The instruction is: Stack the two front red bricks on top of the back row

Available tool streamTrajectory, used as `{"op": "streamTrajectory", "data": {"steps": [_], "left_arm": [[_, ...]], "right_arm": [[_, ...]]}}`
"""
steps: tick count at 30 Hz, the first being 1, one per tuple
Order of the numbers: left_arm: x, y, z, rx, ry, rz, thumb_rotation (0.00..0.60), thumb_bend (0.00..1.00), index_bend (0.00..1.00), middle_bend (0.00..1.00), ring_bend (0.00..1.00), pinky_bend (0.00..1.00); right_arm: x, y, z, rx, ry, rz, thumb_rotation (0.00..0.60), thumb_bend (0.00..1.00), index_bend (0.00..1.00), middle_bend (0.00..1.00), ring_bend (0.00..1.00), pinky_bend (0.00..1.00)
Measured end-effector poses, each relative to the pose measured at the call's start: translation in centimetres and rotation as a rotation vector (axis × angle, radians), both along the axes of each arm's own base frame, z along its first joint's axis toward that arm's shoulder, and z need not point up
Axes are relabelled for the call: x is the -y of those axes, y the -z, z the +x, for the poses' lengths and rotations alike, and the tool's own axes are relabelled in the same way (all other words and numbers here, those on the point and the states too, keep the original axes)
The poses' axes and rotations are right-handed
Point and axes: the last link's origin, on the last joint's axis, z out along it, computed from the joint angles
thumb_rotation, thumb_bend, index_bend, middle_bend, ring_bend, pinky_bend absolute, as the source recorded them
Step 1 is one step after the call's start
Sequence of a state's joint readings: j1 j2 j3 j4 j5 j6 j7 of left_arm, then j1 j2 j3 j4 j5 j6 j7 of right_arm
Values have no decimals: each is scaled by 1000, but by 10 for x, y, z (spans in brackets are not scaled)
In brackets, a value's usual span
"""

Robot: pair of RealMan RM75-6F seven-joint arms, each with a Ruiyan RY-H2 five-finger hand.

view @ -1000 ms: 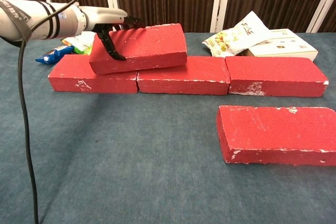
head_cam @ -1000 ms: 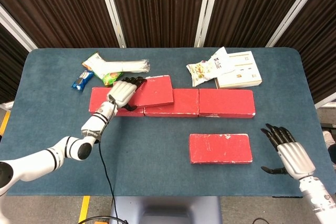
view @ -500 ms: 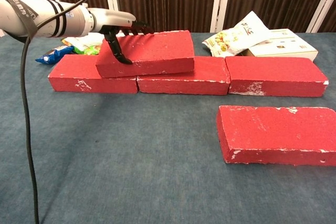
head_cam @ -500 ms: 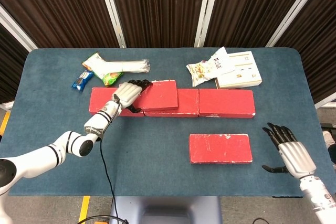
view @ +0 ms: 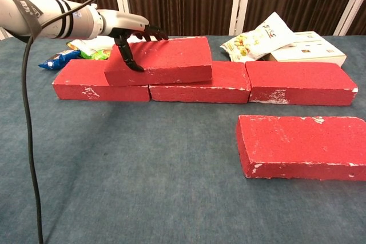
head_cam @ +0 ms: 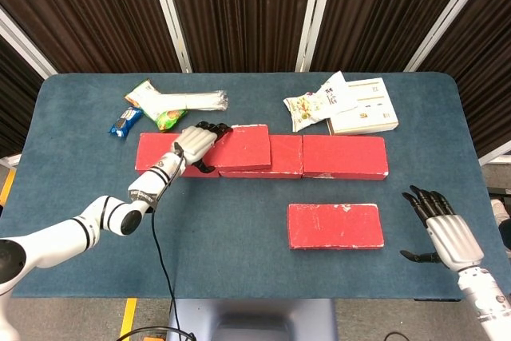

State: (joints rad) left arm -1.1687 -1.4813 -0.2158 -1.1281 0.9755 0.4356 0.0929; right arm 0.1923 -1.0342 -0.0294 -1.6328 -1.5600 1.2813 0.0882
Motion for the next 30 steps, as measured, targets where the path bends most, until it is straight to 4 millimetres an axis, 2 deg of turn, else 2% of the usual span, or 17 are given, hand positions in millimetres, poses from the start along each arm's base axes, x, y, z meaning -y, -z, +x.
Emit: {"op": "streamTrajectory", "data": {"steps": [7,12,30], "left_arm": [[0,1,0,5,-9,-14,600,321,0,206,82,30],[-1,0,0,20,-33,-40,600,322,0,126,37,10],[-5,-3,-4,4,-29,-31,600,322,0,105,0,4]], "right_arm": [[0,0,0,-2,3,-7,600,128,0,0,0,0],[1,0,-1,-6,10,-9,600,128,0,0,0,0],[2,1,-1,-21,27,-18,600,128,0,0,0,0]]}}
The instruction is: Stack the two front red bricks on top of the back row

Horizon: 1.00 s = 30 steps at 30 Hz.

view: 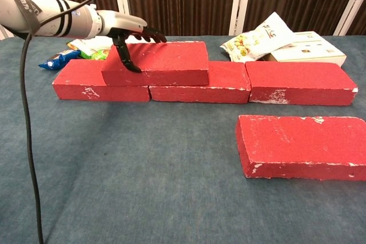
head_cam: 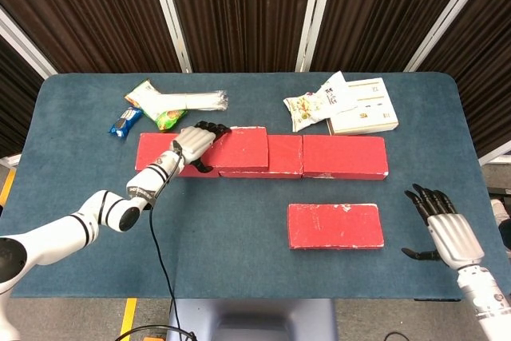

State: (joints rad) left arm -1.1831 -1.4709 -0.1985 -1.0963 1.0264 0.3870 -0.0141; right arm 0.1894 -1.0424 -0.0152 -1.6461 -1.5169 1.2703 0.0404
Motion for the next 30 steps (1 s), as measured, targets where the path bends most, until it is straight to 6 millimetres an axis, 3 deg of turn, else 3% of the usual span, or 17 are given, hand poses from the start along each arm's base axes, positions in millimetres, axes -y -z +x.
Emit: {"op": "streamTrajectory", "data": {"steps": [16,30], "left_arm": [[0,-1,-1,2,0,-2,600,307,0,6,0,1],[3,-4,0,16,-10,-17,600,308,0,0,0,0]], "right_arm": [[0,-1,0,-1,1,-21,600,128,0,0,0,0],[0,-3,-1,3,2,-30,600,128,0,0,0,0]]}}
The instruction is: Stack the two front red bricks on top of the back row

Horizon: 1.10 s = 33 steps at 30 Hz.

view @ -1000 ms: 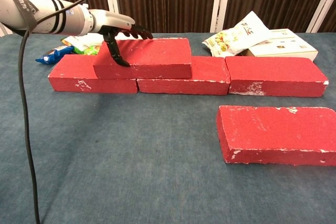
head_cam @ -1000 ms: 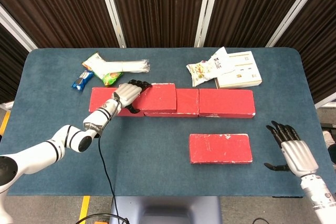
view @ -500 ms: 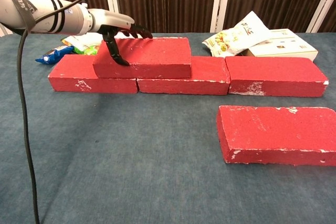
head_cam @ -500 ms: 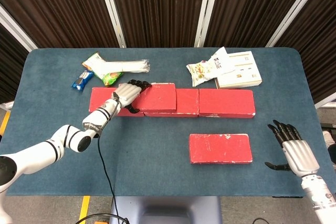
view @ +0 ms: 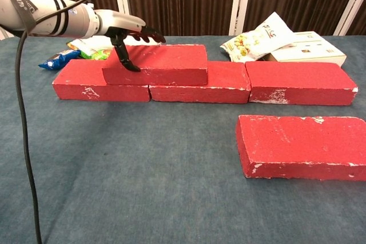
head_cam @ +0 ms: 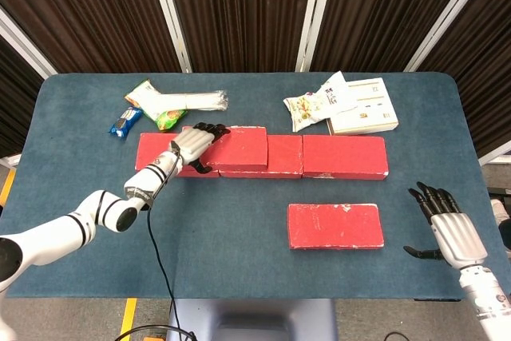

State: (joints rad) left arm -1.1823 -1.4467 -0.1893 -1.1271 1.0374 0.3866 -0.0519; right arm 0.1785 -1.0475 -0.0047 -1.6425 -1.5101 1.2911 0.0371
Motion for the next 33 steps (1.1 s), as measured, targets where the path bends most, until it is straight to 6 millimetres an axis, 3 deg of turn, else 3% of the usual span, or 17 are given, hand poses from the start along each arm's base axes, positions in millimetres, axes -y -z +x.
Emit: {"op": "streamTrajectory", "data": {"steps": [8,13,19,25,30,33], "left_arm": [[16,-10,3,15,85,33,600,290,0,0,0,0],[46,-29,-18,-11,178,116,600,291,0,0,0,4],[110,-52,-88,-74,185,251,600,293,0,0,0,5],[184,-66,-163,-113,105,377,600,295,0,0,0,6],[215,-71,-207,-125,43,468,600,301,0,0,0,6],[222,-72,-223,-103,20,479,600,309,0,0,0,6]], "right_arm": [[1,3,3,4,-24,11,600,128,0,0,0,0],[0,9,8,32,-67,49,600,128,0,0,0,0],[3,30,20,88,-138,138,600,128,0,0,0,0],[24,51,42,67,-178,233,600,128,0,0,0,0],[44,70,61,9,-178,288,600,128,0,0,0,0],[52,80,67,-31,-163,315,600,128,0,0,0,0]]}}
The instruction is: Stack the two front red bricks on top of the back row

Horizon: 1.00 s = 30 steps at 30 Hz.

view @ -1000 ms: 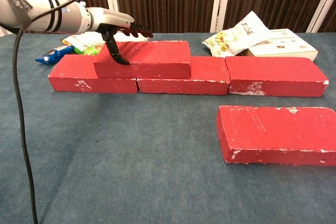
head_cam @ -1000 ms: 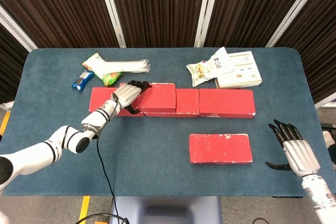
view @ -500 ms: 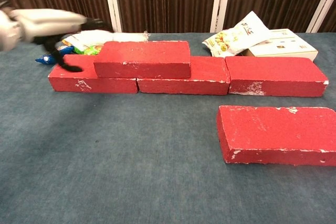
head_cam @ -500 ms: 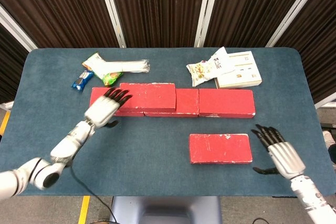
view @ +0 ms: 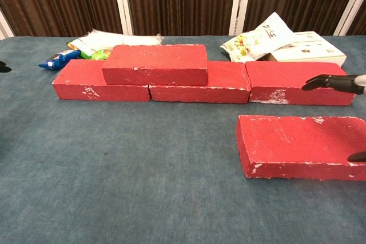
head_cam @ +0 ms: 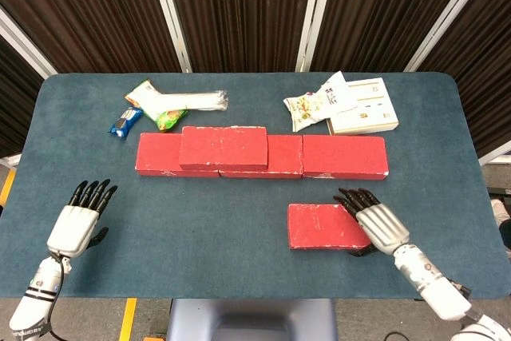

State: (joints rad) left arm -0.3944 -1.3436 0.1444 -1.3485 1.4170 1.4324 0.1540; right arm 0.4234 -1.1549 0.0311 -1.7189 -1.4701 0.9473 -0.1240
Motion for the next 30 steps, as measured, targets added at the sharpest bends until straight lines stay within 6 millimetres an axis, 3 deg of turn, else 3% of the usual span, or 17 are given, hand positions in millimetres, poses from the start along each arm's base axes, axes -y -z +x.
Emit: {"op": "streamTrajectory", "data": {"steps": [14,21,30], "left_arm": [[8,-6,-9,86,26,2,600,313,0,0,0,6],[2,-5,-15,75,1,-2,600,312,0,0,0,6],[-1,-7,-18,79,-15,0,600,315,0,0,0,6]], "right_arm": [[13,39,18,-64,50,94,600,128,0,0,0,0],[33,64,25,-82,61,133,600,128,0,0,0,0],[39,72,28,-76,71,124,600,128,0,4,0,6]]}}
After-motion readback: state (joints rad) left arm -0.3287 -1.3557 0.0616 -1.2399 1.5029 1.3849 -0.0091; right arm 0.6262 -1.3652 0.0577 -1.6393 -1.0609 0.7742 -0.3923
